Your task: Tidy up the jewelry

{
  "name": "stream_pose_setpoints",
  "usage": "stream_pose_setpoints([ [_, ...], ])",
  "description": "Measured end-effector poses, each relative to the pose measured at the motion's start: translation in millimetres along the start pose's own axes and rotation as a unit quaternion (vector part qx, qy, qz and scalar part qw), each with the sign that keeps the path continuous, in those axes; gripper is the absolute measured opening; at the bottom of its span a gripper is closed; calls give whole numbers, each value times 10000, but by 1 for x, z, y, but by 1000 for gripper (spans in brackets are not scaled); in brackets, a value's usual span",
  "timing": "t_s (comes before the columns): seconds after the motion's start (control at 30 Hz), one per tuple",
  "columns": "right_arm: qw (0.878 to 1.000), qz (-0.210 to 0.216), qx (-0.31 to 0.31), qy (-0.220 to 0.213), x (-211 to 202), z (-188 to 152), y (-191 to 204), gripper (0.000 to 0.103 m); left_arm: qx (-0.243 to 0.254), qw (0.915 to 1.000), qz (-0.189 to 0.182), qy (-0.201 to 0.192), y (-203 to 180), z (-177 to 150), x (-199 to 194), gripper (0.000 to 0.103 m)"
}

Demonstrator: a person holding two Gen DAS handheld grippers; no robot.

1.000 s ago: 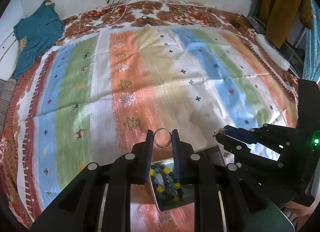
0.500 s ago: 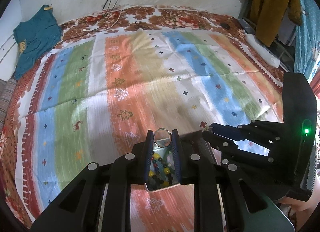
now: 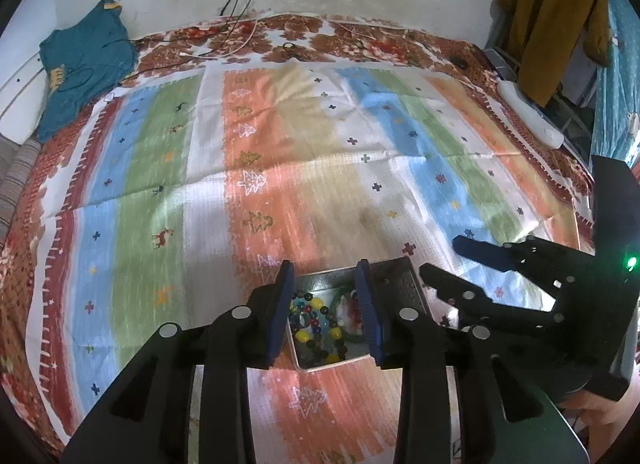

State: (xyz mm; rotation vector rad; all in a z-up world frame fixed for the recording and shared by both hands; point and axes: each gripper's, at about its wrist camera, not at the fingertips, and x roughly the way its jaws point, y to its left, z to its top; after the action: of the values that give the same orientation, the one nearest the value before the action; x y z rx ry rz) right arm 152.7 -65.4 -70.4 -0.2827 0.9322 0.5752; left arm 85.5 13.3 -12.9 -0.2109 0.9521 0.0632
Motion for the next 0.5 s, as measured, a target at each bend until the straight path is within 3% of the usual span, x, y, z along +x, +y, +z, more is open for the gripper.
stream_pose_setpoints([
  [0.17, 9999, 25, 35, -159, -19, -9, -1, 57, 67, 9999, -42, -92, -3, -12, -12, 43],
  [0.5, 9994, 50, -181, -291, -45, -32, 8, 68, 329, 9988, 69, -368, -11, -41, -36, 63],
])
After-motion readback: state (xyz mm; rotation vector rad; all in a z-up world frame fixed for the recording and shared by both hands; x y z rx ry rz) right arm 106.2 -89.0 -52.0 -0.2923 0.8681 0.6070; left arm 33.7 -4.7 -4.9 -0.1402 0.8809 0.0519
